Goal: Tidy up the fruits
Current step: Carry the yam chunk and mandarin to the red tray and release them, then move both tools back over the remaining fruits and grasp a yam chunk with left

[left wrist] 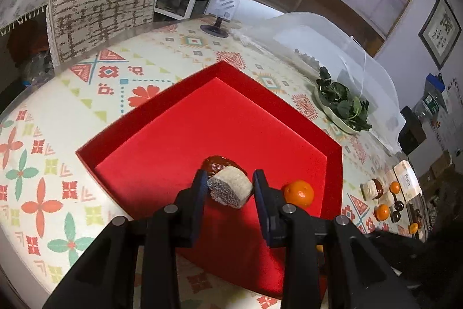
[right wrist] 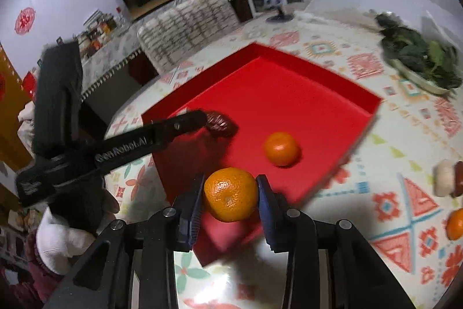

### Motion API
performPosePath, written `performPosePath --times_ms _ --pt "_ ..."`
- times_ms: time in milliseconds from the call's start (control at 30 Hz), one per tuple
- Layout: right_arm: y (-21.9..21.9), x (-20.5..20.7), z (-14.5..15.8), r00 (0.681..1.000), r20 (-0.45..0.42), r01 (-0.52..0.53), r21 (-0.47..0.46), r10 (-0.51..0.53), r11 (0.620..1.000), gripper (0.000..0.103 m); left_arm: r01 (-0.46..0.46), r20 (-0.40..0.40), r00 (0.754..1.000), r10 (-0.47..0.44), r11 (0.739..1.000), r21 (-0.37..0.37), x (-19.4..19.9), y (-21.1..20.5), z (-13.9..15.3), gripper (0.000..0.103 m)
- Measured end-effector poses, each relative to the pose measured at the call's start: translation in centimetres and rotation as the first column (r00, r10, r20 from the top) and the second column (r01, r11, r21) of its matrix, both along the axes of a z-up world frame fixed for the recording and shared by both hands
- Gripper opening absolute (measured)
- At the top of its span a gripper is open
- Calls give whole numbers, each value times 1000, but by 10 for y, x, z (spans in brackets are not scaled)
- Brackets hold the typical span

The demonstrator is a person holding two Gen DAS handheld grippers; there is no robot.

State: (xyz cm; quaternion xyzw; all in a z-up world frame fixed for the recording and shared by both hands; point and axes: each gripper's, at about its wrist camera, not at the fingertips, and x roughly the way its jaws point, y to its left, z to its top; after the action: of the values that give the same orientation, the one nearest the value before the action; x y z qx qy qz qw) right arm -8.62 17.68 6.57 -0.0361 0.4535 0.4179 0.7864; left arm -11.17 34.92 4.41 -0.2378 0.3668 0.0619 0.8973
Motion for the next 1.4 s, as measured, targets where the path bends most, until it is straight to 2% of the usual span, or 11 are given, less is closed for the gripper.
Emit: performPosePath --times_ms 233,367,500,600,667,833,967,1100,1200,1267,1400 --pt "15 -1 -16 1000 -5 -1 -30 1 1000 40 -16 14 1000 16 1000 14 -4 4 7 34" --pt "14 -1 -14 1000 8 11 -23 -11 1000 43 -28 16 999 28 999 16 -6 1 11 47" --pt "3 -4 -4 1000 16 26 15 -27 1000 48 -35 34 999 35 999 -20 -10 1 18 59" --pt "-16 -8 7 998 28 52 48 -54 997 53 -37 51 998 38 999 -26 -14 -5 28 72" --pt "-38 -10 12 995 30 89 70 -91 994 55 -21 69 997 23 999 -27 -17 -15 38 77" --pt "-107 -12 16 979 21 202 97 -205 975 55 122 115 986 -117 992 -32 -13 -59 55 77" --pt "-188 -6 13 931 24 361 81 -363 929 55 240 101 966 -236 971 -22 2 -107 54 77" --pt "-242 11 7 874 31 485 29 -486 874 55 318 72 946 -316 948 -27 21 -149 45 77" --pt "-255 28 -1 855 40 517 0 -517 856 55 361 44 932 -359 932 -27 40 -179 37 77" --pt "-250 41 -7 860 37 510 -7 -509 860 55 373 23 928 -372 928 -20 53 -192 31 77" --pt "-234 62 -19 866 47 500 -42 -498 865 55 377 -22 925 -379 924 -66 85 -205 12 76"
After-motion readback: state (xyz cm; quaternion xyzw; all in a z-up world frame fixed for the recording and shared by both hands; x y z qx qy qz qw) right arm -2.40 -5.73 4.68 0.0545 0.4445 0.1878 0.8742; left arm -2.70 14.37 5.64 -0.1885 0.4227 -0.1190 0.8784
